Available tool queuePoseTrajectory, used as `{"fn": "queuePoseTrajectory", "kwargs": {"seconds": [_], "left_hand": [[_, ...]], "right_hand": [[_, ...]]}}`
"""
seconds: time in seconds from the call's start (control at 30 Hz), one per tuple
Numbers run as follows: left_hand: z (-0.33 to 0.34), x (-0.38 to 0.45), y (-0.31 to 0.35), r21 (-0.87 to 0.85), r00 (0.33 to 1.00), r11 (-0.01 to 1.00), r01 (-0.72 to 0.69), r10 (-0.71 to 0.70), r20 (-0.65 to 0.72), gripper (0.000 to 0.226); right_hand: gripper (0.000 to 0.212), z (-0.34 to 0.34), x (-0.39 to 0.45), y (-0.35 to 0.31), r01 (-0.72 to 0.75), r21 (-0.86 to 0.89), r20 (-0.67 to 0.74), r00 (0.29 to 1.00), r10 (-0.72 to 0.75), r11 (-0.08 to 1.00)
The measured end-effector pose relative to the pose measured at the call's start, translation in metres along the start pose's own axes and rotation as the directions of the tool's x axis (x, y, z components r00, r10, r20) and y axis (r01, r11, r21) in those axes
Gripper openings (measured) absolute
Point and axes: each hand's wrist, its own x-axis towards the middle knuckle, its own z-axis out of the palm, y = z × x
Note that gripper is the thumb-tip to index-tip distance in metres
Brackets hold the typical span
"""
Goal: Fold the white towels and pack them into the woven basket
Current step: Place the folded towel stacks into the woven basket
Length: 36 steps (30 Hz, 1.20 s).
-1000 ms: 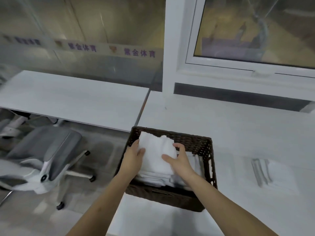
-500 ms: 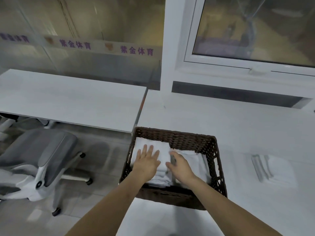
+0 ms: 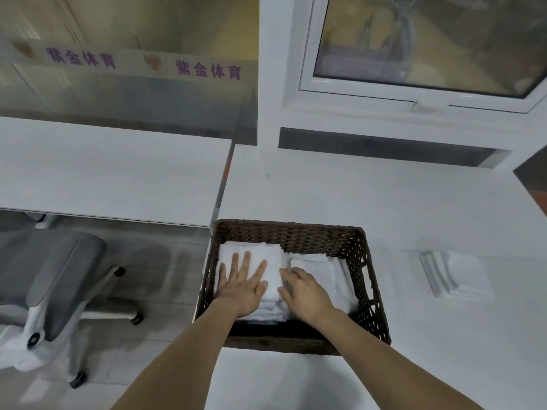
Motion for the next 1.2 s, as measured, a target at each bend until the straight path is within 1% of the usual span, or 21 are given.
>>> {"fn": "queuePoseTrajectory", "kwargs": {"seconds": [0.2, 0.27, 0.33, 0.4, 0.47, 0.57, 0.63, 0.67, 0.77, 0.8, 0.87, 0.97, 1.03, 1.13, 1.2], "left_hand": [[-0.004, -0.002, 0.004, -0.009, 1.000, 1.000, 0.003, -0.003, 0.007, 0.062], [-0.008, -0.004, 0.009, 0.007, 1.000, 1.000, 0.021, -0.022, 0.017, 0.064], [-0.013, -0.006, 0.019, 0.004, 0.999, 0.999, 0.045, -0.045, 0.025, 0.067], [-0.021, -0.009, 0.037, -0.050, 0.996, 0.997, 0.067, -0.070, -0.055, 0.066], [-0.031, -0.013, 0.068, -0.089, 0.978, 0.995, 0.047, -0.064, -0.198, 0.062], [-0.045, -0.015, 0.130, -0.041, 0.929, 0.997, -0.072, 0.052, -0.366, 0.066], [-0.053, -0.014, 0.177, -0.008, 0.877, 0.988, -0.152, 0.131, -0.463, 0.073], [-0.057, -0.013, 0.201, 0.005, 0.846, 0.983, -0.185, 0.162, -0.509, 0.072], [-0.060, -0.005, 0.272, 0.061, 0.748, 0.959, -0.278, 0.255, -0.613, 0.058], [-0.058, -0.002, 0.294, 0.075, 0.735, 0.951, -0.301, 0.281, -0.617, 0.055], [-0.051, 0.006, 0.339, 0.067, 0.743, 0.940, -0.334, 0.307, -0.595, 0.054], [-0.032, 0.024, 0.400, 0.059, 0.808, 0.935, -0.349, 0.332, -0.487, 0.060], [-0.012, 0.041, 0.434, 0.054, 0.840, 0.932, -0.358, 0.346, -0.419, 0.061], [0.017, 0.069, 0.478, -0.024, 0.882, 0.939, -0.342, 0.312, -0.353, 0.062], [0.035, 0.089, 0.504, -0.090, 0.931, 0.951, -0.295, 0.265, -0.253, 0.057]], "right_hand": [[0.053, -0.015, -0.010, 0.005, 0.039, -0.069, -0.022, 0.999, -0.041, 0.997], [0.053, -0.030, -0.018, 0.010, 0.063, -0.097, -0.070, 0.995, -0.070, 0.993], [0.052, -0.049, -0.029, 0.019, 0.086, -0.137, -0.159, 0.981, -0.108, 0.987], [0.049, -0.068, -0.040, 0.033, 0.104, -0.168, -0.266, 0.953, -0.146, 0.980], [0.045, -0.089, -0.055, 0.054, 0.098, -0.166, -0.360, 0.920, -0.152, 0.981], [0.042, -0.121, -0.082, 0.097, 0.045, -0.175, -0.487, 0.864, -0.126, 0.983], [0.040, -0.138, -0.099, 0.132, 0.004, -0.193, -0.534, 0.838, -0.109, 0.981], [0.040, -0.146, -0.107, 0.150, -0.015, -0.194, -0.547, 0.831, -0.095, 0.981], [0.040, -0.162, -0.131, 0.208, -0.073, -0.172, -0.585, 0.810, -0.043, 0.982], [0.040, -0.166, -0.139, 0.228, -0.093, -0.160, -0.589, 0.808, -0.019, 0.983], [0.040, -0.171, -0.154, 0.271, -0.136, -0.137, -0.585, 0.810, 0.031, 0.981], [0.040, -0.172, -0.167, 0.337, -0.217, -0.110, -0.544, 0.830, 0.123, 0.970], [0.040, -0.170, -0.170, 0.376, -0.253, -0.099, -0.503, 0.847, 0.171, 0.962], [0.040, -0.169, -0.164, 0.422, -0.284, -0.063, -0.439, 0.869, 0.229, 0.957], [0.041, -0.170, -0.156, 0.450, -0.293, -0.038, -0.391, 0.884, 0.256, 0.955]]}}
